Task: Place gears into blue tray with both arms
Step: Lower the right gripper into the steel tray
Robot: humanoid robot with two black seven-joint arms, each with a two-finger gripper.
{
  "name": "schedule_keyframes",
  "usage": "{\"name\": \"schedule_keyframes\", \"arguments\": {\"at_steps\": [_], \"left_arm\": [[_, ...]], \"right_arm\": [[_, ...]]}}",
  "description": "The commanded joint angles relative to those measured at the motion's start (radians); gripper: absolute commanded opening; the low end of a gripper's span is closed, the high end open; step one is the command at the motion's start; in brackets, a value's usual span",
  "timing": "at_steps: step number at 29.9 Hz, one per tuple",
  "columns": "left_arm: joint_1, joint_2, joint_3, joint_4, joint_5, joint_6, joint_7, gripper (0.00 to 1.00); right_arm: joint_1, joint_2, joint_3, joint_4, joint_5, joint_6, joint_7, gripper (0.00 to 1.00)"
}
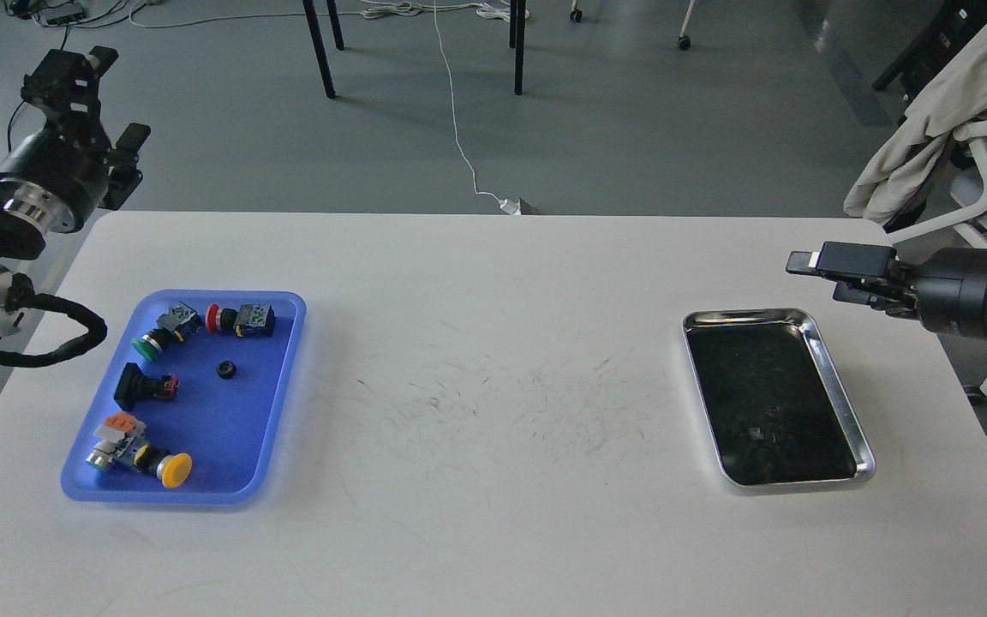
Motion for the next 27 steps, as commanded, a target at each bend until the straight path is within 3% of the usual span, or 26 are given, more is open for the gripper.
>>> {"name": "schedule_keyframes", "arguments": {"at_steps": [1,4,8,15,27], "left_arm": [[0.004,0.000,-0.010,0.001,0.000,0.001,0.000,0.98],[0.006,0.006,-0.014,-0.001,0.000,-0.001,0.000,0.98],[0.006,0.009,-0.014,-0.001,0.000,-0.001,0.000,0.98],[0.006,0.012,-0.014,-0.001,0.000,-0.001,0.000,0.98],[0.029,0.057,-0.040,0.001,0.000,-0.009,0.000,0.98]], "right_arm": [[0.025,0.006,-0.002,0.002,-0.193,0.015,0.055,0.99],[0.035,0.010,-0.011,0.004,-0.364,0.015,0.130,0.99],[0.050,0.026,-0.049,0.004,-0.546,0.015,0.175,0.99],[0.134,0.065,-0.175,-0.001,-0.685,0.015,0.193,0.96],[0.182,0.204,-0.339,-0.094,-0.706,0.015,0.193,0.90]]}}
